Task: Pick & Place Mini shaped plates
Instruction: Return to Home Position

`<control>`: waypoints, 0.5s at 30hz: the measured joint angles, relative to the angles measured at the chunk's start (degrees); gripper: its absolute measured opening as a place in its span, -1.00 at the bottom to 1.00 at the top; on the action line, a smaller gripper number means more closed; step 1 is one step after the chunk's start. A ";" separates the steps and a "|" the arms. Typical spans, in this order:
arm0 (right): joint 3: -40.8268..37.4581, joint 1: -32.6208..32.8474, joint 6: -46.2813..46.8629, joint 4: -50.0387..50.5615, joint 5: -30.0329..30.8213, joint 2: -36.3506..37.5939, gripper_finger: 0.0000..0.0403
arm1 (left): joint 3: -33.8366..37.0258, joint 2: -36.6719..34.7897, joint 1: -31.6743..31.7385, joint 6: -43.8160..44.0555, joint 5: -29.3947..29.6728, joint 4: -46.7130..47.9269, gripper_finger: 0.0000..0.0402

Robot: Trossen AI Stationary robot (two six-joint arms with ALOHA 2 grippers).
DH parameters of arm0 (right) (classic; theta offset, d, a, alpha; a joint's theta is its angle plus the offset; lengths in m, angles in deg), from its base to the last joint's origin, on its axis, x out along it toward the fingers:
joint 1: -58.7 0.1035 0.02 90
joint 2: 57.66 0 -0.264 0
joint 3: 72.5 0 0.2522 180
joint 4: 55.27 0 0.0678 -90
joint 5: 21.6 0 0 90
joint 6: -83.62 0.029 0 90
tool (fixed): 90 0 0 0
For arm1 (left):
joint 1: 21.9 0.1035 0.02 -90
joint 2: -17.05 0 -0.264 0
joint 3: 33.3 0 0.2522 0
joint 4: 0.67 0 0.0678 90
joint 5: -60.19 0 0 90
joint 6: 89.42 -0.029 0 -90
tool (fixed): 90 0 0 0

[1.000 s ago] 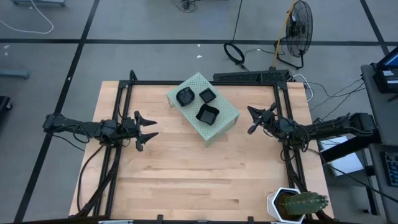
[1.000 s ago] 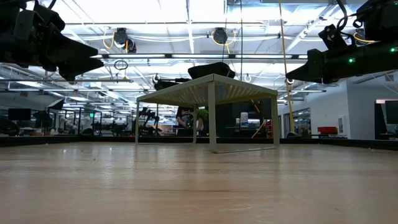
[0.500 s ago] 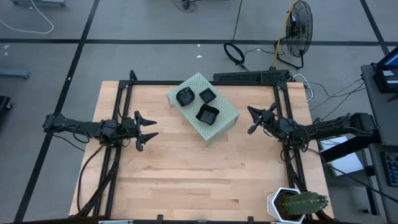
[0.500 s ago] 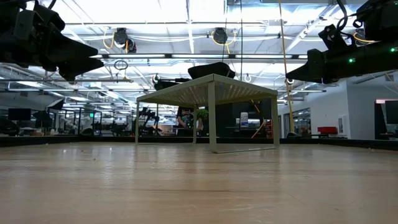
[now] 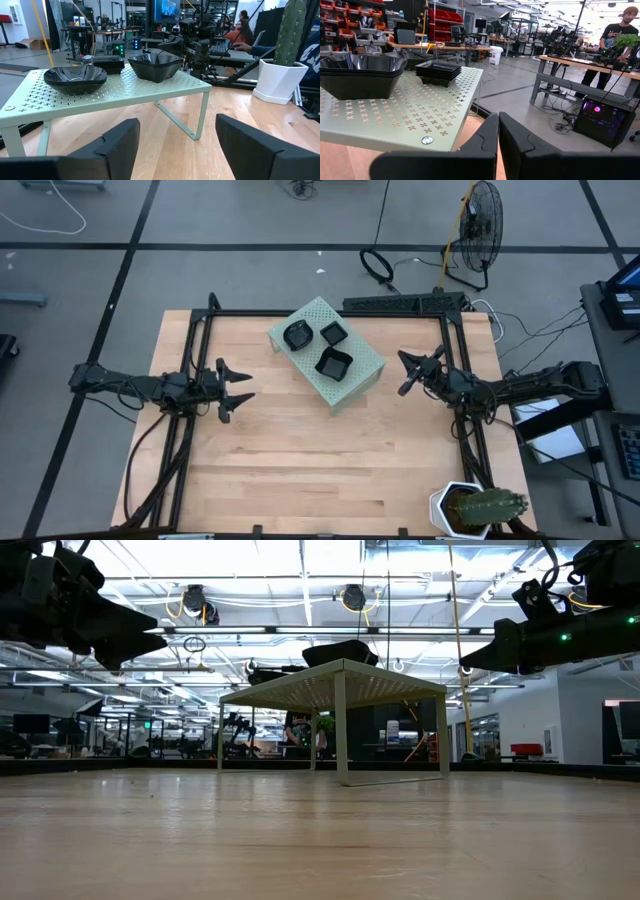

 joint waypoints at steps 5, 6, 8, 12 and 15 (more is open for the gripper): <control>0.02 0.00 0.01 -0.01 0.00 0.00 -0.98 | 0.00 -0.01 -0.01 0.00 0.00 -0.01 0.33; 0.01 0.00 0.00 0.00 -0.02 0.00 -0.98 | 0.00 -0.02 -0.01 0.00 0.02 -0.02 0.32; 0.00 0.01 0.00 -0.01 0.00 0.00 -0.98 | 0.00 -0.01 0.01 0.00 0.01 -0.01 0.29; 0.00 -0.01 0.00 -0.01 0.00 -0.02 -0.98 | 0.00 0.00 -0.01 0.00 0.01 0.00 0.25; 0.00 0.00 0.00 -0.01 -0.02 -0.02 -0.98 | 0.00 0.00 0.00 0.00 0.01 0.00 0.23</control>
